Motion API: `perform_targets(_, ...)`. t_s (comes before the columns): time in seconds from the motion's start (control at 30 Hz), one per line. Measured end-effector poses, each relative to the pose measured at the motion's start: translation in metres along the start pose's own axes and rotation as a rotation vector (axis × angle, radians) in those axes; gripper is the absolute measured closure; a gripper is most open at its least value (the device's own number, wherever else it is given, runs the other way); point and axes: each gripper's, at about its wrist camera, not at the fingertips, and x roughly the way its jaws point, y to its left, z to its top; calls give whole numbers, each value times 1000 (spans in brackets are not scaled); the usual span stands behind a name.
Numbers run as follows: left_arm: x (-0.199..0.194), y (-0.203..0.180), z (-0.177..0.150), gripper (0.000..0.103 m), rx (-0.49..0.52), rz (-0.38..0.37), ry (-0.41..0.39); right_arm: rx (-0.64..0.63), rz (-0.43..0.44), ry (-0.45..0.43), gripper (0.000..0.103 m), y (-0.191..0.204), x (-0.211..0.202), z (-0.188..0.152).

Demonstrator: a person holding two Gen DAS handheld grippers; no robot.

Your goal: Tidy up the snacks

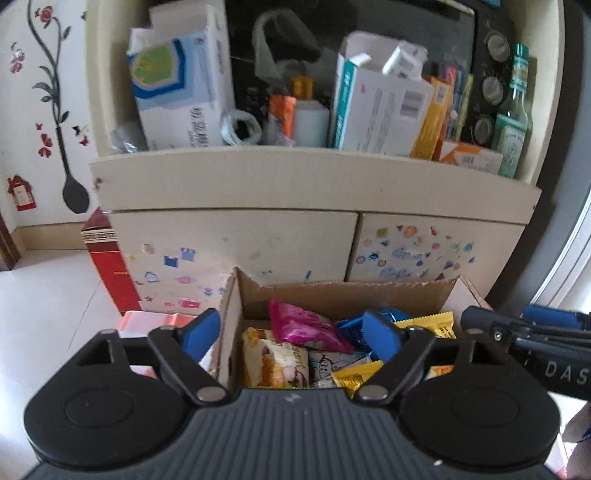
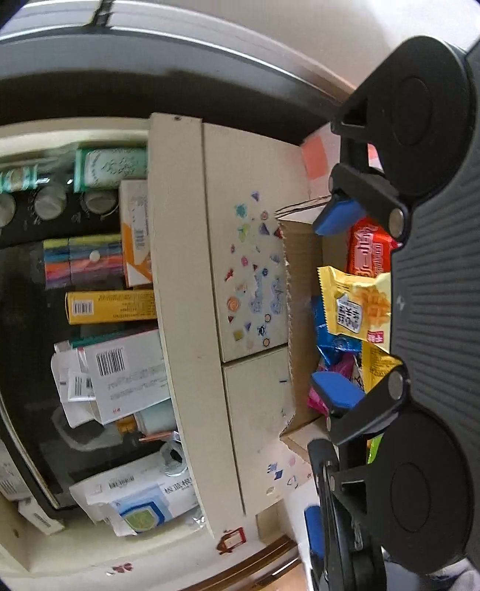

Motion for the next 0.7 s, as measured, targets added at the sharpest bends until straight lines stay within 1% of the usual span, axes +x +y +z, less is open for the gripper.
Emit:
perform_targets(0.07, -7, 2, -2, 17, 6, 7, 12, 24, 3, 17, 10, -1, -3, 0)
perform_targets(0.2, -18, 3, -11, 16, 33, 41, 45, 20, -14, 32, 9, 0, -13, -4)
perform_targets(0.3, -25, 3, -19, 15, 36, 51, 69, 30, -28, 53, 4, 1, -20, -7)
perform_targets(0.47, -39, -1, -26, 14, 57, 58, 82, 17, -46, 72, 3, 5, -31, -13)
perform_targets(0.6, -48, -5, -27, 11, 80, 66, 82, -12, -52, 84, 0, 9, -39, -18)
perform_targets(0.7, -52, -6, -30, 10, 99, 78, 90, -27, -66, 84, 0, 11, -43, -21)
